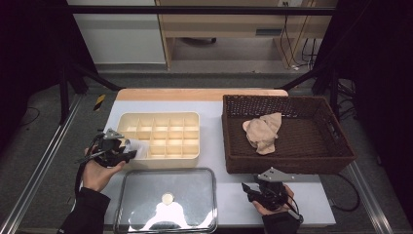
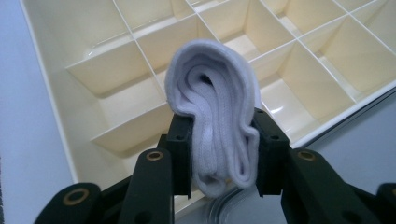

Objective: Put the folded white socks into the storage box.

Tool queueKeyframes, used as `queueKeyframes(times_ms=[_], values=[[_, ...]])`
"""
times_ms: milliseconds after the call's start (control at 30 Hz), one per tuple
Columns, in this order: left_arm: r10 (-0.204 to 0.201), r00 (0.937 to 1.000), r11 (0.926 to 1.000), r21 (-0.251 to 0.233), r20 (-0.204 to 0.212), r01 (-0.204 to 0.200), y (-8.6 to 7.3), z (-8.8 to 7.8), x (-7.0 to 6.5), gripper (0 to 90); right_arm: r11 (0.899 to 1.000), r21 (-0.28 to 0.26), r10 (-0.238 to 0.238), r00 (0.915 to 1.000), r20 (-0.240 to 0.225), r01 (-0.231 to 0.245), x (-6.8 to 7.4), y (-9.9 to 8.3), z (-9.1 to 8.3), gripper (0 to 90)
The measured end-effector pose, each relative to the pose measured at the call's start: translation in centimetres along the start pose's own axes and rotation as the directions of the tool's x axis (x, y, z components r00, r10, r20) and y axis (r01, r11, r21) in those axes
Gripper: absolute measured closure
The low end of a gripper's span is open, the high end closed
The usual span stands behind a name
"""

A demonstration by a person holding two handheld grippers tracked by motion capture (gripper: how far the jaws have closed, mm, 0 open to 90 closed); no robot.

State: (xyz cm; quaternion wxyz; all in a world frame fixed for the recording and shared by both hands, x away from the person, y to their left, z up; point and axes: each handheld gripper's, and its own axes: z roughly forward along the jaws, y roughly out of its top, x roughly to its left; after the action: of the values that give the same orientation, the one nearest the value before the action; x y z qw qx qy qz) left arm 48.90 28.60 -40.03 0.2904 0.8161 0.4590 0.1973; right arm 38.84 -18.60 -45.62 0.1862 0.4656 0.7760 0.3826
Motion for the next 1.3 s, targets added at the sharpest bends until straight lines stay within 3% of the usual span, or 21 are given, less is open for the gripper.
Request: queueKeyframes(times_ms=[433, 500, 733, 1300], values=[[-0.025, 0.9985, 0.9992, 0.031, -0.05, 0.026, 0.1, 0.7, -0.1, 64.4, 1.0, 0.007, -0.002, 1.0, -0.004, 0.002, 0.0, 0.0, 0.1, 47.3], [-0.014, 0.999, 0.9995, 0.029, -0.043, 0.015, 0.0, 0.9, -0.1, 64.6, 1.0, 0.009, -0.003, 1.0, -0.007, 0.003, 0.1, 0.0, 0.1, 47.3], [-0.035, 0.9994, 0.9973, 0.064, 0.003, 0.035, 0.4, 1.1, 0.2, 65.1, 1.0, 0.013, -0.004, 0.9999, -0.013, 0.004, 0.1, 0.0, 0.2, 47.3], [-0.066, 0.9971, 0.9935, 0.096, 0.039, 0.062, 0.8, 2.5, 0.1, 65.0, 1.0, 0.017, -0.01, 0.9998, -0.017, 0.01, 0.2, 0.0, 0.4, 47.5]])
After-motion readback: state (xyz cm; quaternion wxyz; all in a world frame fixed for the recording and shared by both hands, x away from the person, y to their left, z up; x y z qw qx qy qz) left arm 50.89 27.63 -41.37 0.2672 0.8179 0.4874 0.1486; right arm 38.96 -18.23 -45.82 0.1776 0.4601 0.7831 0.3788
